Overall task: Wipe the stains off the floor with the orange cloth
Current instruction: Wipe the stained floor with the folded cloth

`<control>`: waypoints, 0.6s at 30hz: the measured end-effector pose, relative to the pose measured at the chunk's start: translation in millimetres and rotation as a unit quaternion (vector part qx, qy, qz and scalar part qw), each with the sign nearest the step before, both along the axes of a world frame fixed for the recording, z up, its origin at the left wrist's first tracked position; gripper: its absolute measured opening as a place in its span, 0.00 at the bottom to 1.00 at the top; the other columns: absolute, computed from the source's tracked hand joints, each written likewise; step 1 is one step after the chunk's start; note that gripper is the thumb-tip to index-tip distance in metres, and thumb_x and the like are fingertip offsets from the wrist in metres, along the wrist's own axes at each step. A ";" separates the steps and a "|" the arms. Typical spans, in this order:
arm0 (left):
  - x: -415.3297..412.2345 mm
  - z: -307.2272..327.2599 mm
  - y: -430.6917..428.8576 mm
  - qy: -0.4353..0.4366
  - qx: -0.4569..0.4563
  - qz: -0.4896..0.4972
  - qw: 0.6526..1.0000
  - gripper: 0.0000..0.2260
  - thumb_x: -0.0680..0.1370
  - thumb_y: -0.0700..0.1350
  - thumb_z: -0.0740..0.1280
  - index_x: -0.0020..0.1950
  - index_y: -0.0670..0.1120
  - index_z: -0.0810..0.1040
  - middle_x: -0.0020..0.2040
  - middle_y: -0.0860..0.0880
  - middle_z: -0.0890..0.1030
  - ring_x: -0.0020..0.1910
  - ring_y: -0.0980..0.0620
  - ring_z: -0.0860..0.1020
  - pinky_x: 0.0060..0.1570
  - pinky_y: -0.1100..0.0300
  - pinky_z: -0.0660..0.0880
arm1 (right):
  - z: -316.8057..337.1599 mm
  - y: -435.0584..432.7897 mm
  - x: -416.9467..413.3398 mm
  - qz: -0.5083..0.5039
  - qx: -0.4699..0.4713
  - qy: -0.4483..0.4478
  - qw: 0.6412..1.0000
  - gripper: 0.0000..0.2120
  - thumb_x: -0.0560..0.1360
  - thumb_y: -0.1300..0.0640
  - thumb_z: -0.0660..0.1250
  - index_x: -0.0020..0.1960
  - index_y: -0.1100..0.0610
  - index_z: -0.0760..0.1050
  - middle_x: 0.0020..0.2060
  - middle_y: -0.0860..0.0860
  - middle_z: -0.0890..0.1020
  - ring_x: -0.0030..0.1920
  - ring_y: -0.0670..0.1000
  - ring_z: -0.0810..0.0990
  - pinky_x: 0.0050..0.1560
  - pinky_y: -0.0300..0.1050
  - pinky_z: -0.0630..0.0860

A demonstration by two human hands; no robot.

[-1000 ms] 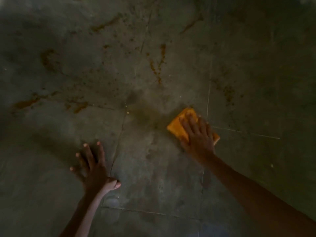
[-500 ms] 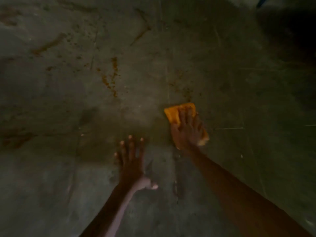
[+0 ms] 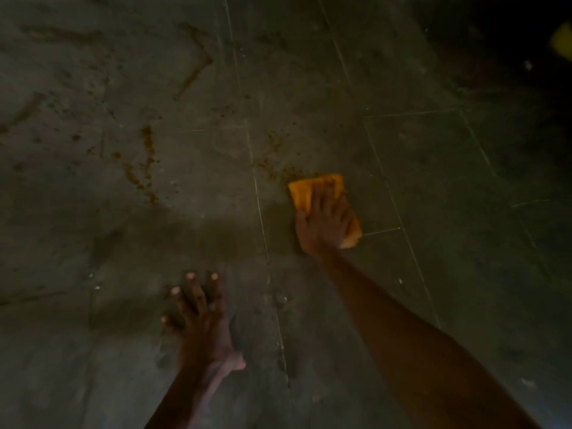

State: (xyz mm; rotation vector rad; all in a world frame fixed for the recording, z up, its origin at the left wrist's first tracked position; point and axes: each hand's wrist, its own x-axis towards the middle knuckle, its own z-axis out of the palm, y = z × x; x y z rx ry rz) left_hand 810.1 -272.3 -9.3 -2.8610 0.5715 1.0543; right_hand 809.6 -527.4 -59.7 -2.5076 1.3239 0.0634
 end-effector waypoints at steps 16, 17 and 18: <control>-0.3 3.0 1.3 0.004 0.005 -0.004 1.000 0.72 0.55 0.59 0.81 0.74 0.50 0.24 0.71 0.41 0.21 0.72 0.32 0.28 0.71 0.29 0.45 | -6.0 4.4 26.5 0.087 0.003 -0.004 0.996 0.32 0.79 0.39 0.47 0.81 0.46 0.46 0.81 0.52 0.48 0.79 0.65 0.49 0.73 0.70 0.50; 0.1 4.1 2.1 0.007 0.003 -0.006 1.000 0.72 0.55 0.60 0.81 0.74 0.50 0.25 0.72 0.41 0.21 0.73 0.32 0.29 0.71 0.30 0.45 | -3.6 20.5 9.0 0.177 -0.014 -0.004 0.984 0.32 0.79 0.38 0.48 0.81 0.44 0.46 0.81 0.50 0.47 0.79 0.63 0.50 0.72 0.69 0.52; -0.5 5.9 3.1 0.014 -0.001 -0.004 1.000 0.72 0.55 0.60 0.81 0.75 0.51 0.25 0.72 0.41 0.21 0.73 0.33 0.29 0.72 0.30 0.45 | -0.1 32.3 -17.4 0.258 -0.028 -0.002 0.966 0.32 0.79 0.38 0.49 0.81 0.43 0.47 0.81 0.47 0.47 0.79 0.62 0.51 0.72 0.68 0.55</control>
